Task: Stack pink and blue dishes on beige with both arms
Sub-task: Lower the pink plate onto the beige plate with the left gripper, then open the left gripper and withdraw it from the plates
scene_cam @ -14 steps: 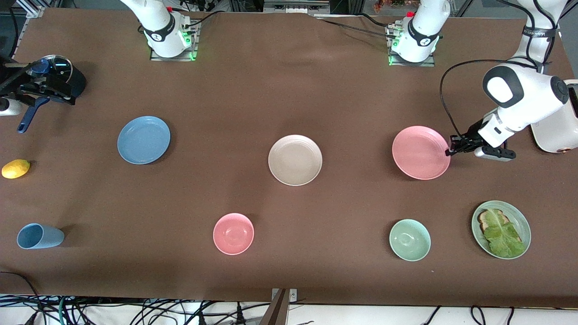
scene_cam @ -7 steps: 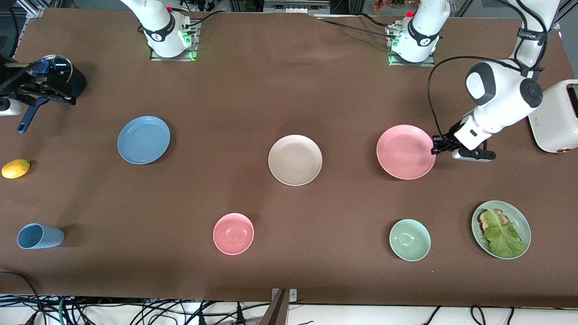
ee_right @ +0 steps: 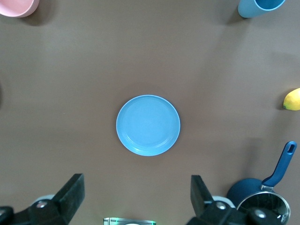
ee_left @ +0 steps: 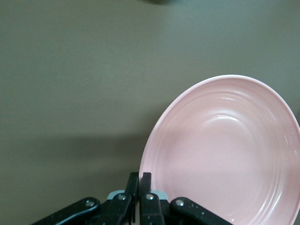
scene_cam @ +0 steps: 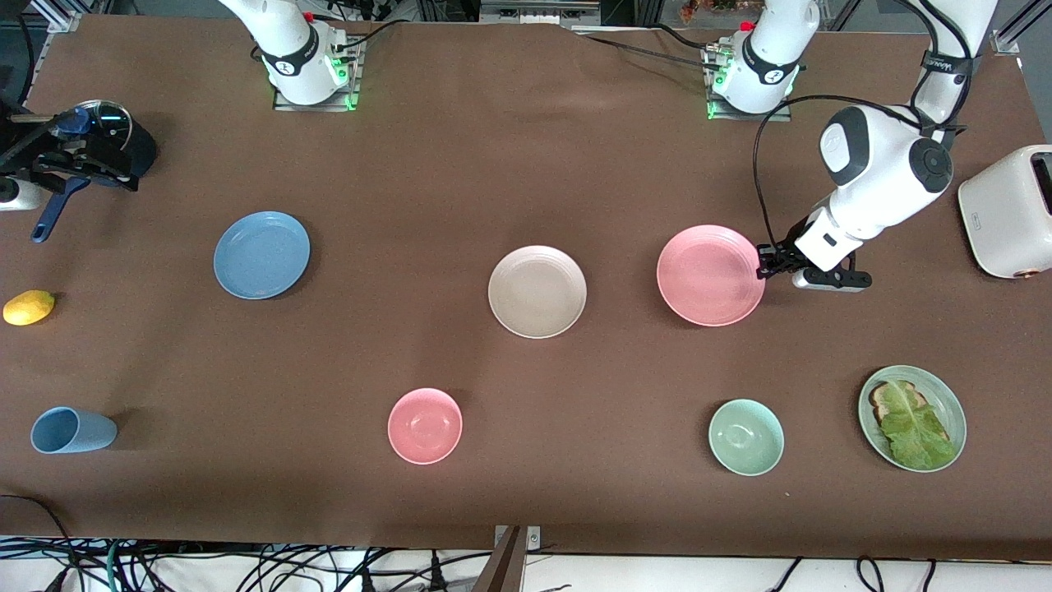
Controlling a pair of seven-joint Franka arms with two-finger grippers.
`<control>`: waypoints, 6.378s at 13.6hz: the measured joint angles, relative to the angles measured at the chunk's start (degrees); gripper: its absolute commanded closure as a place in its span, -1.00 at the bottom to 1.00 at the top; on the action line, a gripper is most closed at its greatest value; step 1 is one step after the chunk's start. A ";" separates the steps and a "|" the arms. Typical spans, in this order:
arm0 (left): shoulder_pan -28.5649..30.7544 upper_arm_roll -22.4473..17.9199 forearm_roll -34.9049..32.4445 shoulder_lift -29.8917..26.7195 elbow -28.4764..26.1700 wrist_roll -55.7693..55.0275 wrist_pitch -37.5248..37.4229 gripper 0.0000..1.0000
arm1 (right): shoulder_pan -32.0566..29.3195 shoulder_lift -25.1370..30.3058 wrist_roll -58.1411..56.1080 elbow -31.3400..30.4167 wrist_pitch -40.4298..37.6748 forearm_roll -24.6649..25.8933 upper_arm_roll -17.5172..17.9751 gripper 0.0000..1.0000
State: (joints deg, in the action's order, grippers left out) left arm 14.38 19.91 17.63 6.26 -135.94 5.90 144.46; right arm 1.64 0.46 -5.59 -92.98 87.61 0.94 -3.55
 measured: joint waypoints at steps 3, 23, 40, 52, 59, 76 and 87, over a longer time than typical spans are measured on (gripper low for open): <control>-1.11 1.05 -0.24 -0.01 0.39 -3.07 0.00 1.00 | 0.00 0.00 0.00 0.00 0.00 0.00 0.00 -1.00; -31.60 -9.30 -6.54 11.31 13.38 -37.43 0.74 1.00 | 0.00 0.01 0.00 0.05 0.00 0.00 0.04 -1.00; -43.76 -12.89 -15.83 19.89 21.93 -58.55 1.04 1.00 | 0.01 0.01 0.00 0.05 -0.03 0.00 0.05 -1.00; -45.36 -13.57 -16.35 22.20 24.27 -61.82 1.06 0.15 | 0.01 0.01 0.00 0.05 -0.08 0.00 0.05 -1.00; -45.43 -14.94 -16.55 22.38 25.67 -60.57 1.06 -0.71 | 0.01 0.01 0.00 0.05 -0.09 0.00 0.05 -1.00; -26.09 -17.97 -16.71 11.48 27.04 -18.74 -19.22 -0.80 | -0.03 0.01 0.00 0.07 -0.09 0.00 -0.08 -1.00; -12.12 -17.91 -16.71 4.16 29.84 -4.48 -31.41 -0.84 | -0.09 -3.28 0.10 -1.04 0.09 -0.01 -0.68 -1.00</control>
State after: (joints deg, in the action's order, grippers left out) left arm 2.26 2.00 0.91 10.41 -106.10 1.41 113.04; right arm 1.55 -2.81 -5.49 -94.02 87.70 0.93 -4.23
